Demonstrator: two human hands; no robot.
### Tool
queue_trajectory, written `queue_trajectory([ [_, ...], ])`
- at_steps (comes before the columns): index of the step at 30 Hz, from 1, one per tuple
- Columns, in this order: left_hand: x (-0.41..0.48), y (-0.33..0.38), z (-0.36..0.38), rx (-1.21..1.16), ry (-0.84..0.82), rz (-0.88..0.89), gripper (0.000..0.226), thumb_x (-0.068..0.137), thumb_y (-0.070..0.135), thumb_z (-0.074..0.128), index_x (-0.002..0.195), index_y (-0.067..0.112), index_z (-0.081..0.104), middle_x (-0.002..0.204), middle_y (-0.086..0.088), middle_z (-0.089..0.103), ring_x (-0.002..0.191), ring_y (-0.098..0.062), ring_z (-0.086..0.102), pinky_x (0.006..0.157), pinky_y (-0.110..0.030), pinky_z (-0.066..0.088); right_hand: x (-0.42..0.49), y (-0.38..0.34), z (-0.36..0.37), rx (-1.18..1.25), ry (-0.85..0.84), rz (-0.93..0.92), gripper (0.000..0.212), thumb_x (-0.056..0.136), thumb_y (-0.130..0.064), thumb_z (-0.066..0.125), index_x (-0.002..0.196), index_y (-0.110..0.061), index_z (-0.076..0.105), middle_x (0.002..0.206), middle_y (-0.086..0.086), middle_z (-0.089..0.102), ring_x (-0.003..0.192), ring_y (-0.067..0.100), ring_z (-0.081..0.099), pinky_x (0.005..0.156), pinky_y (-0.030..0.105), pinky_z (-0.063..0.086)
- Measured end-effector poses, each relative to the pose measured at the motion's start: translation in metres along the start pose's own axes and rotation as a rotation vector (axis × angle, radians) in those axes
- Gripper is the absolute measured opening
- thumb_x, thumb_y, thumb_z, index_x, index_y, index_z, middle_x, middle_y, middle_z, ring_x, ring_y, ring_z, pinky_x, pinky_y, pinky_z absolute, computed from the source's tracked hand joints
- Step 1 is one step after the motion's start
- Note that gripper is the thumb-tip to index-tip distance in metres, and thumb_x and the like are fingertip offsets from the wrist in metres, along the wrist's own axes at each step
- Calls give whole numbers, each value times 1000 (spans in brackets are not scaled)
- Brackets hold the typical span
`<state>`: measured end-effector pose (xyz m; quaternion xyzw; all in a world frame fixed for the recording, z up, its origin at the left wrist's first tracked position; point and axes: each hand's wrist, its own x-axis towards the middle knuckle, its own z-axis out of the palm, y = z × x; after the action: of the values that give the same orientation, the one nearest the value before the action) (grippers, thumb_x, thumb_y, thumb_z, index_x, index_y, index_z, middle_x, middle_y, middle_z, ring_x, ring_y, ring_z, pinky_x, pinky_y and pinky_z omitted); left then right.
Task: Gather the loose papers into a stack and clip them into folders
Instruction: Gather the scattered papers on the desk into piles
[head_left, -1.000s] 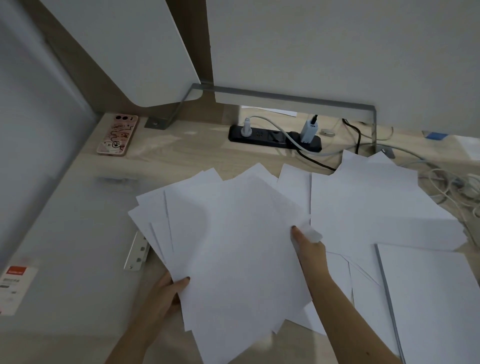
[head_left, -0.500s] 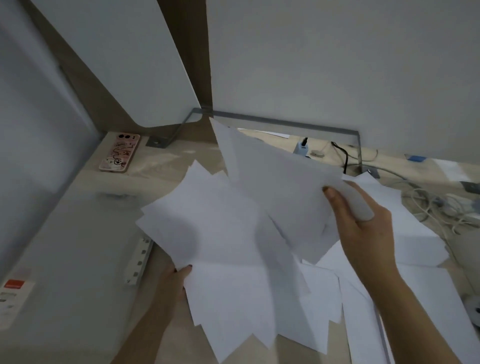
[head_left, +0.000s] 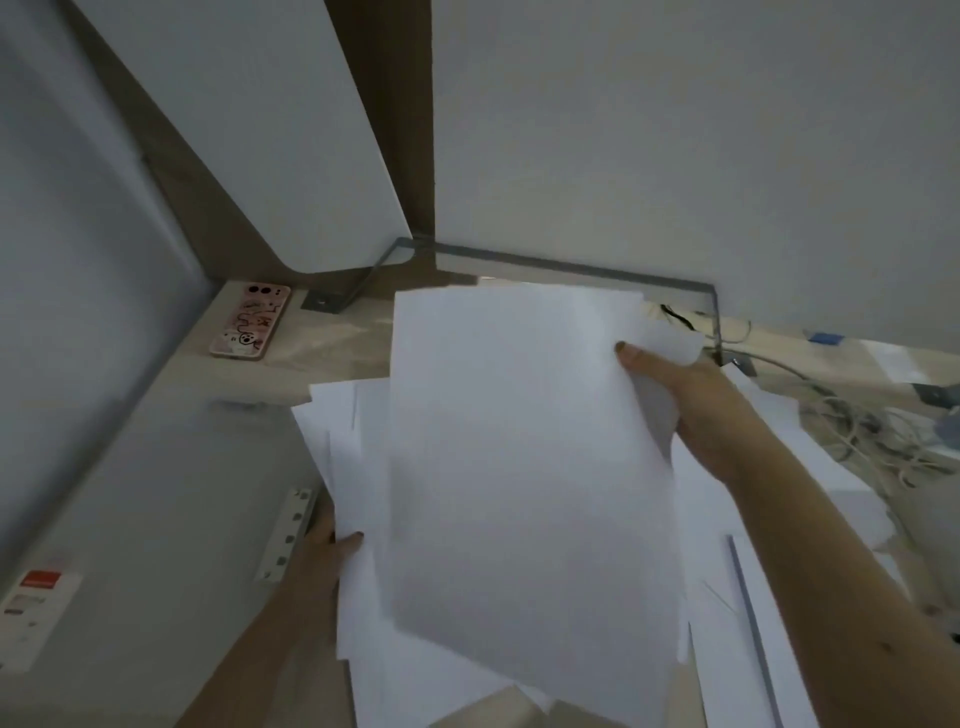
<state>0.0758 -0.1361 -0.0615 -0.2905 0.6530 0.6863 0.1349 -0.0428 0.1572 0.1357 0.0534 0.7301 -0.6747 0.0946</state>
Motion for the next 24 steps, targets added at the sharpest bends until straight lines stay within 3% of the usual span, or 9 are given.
queue_trajectory([
  [2,-3,0,0,-44,-57,4,54,78,11,61,129,21,43,106,-12,61,84,-25,61,63,-28,54,17,33,18,-127,1,146,21,82,-24,68,99,-12,67,98,6,71,91,26,66,85,36,53],
  [3,-4,1,1,-32,-43,12,53,74,19,59,126,26,47,105,-11,63,85,-24,62,65,-25,54,24,48,28,-184,6,182,16,84,-24,67,94,-12,66,93,6,69,88,25,64,79,33,52],
  [5,0,-3,-1,-111,-9,-18,41,82,28,58,123,23,56,110,-20,63,89,-24,61,77,-34,51,32,72,48,-285,-4,217,14,87,-26,63,87,-12,64,81,5,64,82,25,61,67,30,48],
  [8,3,-5,3,-234,50,-56,44,90,39,50,131,24,49,123,-4,60,106,-21,59,97,-43,44,40,99,78,-387,-58,220,25,90,-29,57,104,-10,62,93,6,65,87,26,62,80,36,51],
  [12,-1,-7,15,-25,84,71,61,81,16,69,130,33,39,126,6,54,116,-19,54,101,-43,43,45,126,96,-447,-187,190,30,88,-33,57,116,-21,55,106,-1,62,95,20,61,82,34,53],
  [16,5,-14,16,100,140,76,70,69,18,61,133,31,36,123,9,50,112,-14,51,96,-32,41,47,162,74,-556,-60,338,74,77,-40,69,139,-17,35,129,8,50,117,31,52,95,44,48],
  [18,7,-14,15,48,130,83,65,70,16,61,126,38,38,120,14,53,111,-12,52,94,-32,41,41,175,59,-584,30,452,74,80,-31,68,142,-12,31,136,14,43,122,33,47,98,43,44],
  [20,8,-15,14,-39,107,23,68,64,22,65,127,34,44,121,10,59,111,-17,57,96,-42,46,33,182,50,-580,29,517,70,81,-28,68,140,-10,35,135,14,43,120,30,48,99,40,42],
  [24,0,-12,12,-181,87,-23,68,58,24,69,125,27,54,116,-1,66,106,-25,62,97,-51,46,27,182,45,-421,-47,594,63,83,-27,67,137,-9,40,127,11,51,104,21,50,84,29,39],
])
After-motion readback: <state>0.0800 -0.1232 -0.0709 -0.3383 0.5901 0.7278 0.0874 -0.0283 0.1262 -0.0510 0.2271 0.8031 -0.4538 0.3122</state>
